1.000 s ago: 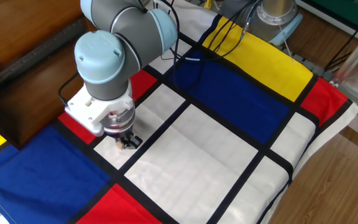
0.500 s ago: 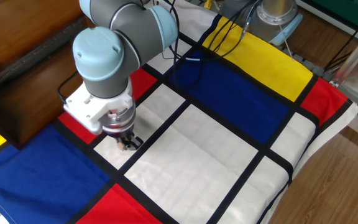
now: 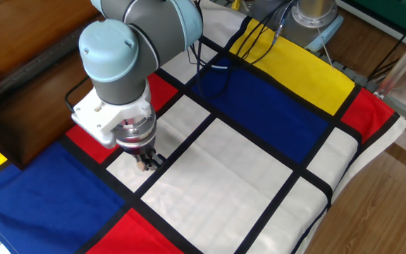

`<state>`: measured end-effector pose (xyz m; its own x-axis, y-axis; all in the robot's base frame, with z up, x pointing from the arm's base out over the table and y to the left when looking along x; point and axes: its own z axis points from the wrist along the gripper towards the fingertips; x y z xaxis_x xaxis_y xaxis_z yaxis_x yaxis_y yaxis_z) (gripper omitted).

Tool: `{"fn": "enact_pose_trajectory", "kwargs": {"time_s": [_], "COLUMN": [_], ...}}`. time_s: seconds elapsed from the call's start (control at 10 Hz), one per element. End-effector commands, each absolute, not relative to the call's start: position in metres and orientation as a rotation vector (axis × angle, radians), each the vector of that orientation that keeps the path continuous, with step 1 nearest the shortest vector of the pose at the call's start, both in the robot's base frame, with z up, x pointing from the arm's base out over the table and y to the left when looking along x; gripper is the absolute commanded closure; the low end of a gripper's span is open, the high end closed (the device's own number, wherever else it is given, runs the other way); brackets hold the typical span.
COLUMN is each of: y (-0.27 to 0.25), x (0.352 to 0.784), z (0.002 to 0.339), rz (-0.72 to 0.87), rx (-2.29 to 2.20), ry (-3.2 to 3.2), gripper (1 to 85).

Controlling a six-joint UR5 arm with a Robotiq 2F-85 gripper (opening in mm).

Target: Put the object on the shelf

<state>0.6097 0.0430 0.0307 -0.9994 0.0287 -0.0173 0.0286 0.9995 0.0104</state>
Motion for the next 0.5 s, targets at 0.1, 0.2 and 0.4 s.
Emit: {"fn": "enact_pose_trajectory", "kwargs": {"time_s": [0.1,0.2,0.4], "y": [0.037,0.032,0.033], "x": [0.622,0.634,0.656], "z": [0.035,0.036,0.040], "rz": [-0.010,-0.037,-0.023], "rx": [0.139,0.146,0.155], "ry": [3.073,3.026,2.939], "gripper": [84.7,84.7,84.7]}}
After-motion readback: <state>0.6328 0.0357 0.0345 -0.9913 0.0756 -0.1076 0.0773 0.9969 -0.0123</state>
